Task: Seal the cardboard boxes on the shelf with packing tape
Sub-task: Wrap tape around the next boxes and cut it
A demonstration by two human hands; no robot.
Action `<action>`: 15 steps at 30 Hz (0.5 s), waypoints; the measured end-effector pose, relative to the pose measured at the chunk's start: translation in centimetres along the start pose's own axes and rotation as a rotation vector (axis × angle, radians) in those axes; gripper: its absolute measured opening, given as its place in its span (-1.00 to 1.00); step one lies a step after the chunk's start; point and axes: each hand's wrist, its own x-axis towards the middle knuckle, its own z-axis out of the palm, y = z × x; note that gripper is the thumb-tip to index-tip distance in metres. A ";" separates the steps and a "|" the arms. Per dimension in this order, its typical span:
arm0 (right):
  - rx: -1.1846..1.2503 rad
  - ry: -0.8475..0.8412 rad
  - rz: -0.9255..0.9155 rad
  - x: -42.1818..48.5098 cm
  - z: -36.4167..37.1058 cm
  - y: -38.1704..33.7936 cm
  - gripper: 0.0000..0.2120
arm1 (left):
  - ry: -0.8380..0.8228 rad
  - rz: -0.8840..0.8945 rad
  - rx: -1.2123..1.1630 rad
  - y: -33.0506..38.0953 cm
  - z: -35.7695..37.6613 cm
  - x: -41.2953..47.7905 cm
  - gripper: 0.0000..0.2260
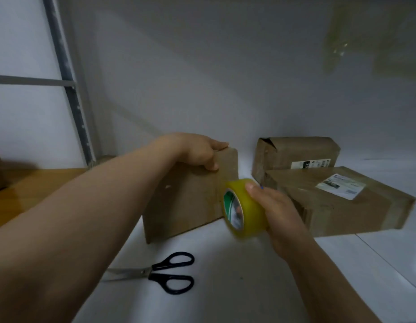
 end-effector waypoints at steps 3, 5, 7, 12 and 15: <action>0.121 -0.087 -0.227 0.5 1.2 -2.9 -0.67 | -0.046 0.043 -0.198 -1.6 -2.0 0.2 -0.43; 0.193 -0.154 -0.321 1.4 2.3 -5.2 -0.83 | -0.029 0.075 -0.325 -2.8 -2.9 0.7 -0.60; 0.203 -0.151 -0.319 2.9 3.6 -6.5 -0.84 | 0.032 0.061 -0.348 -4.0 -3.0 1.4 -0.74; 0.094 0.038 -0.115 7.6 6.4 -5.0 -0.51 | 0.163 -0.037 -0.230 -6.2 -0.8 2.6 -0.48; 0.150 0.013 -0.076 8.6 5.9 -4.3 -0.57 | -0.027 0.090 -0.550 -6.8 -0.2 -0.1 -0.22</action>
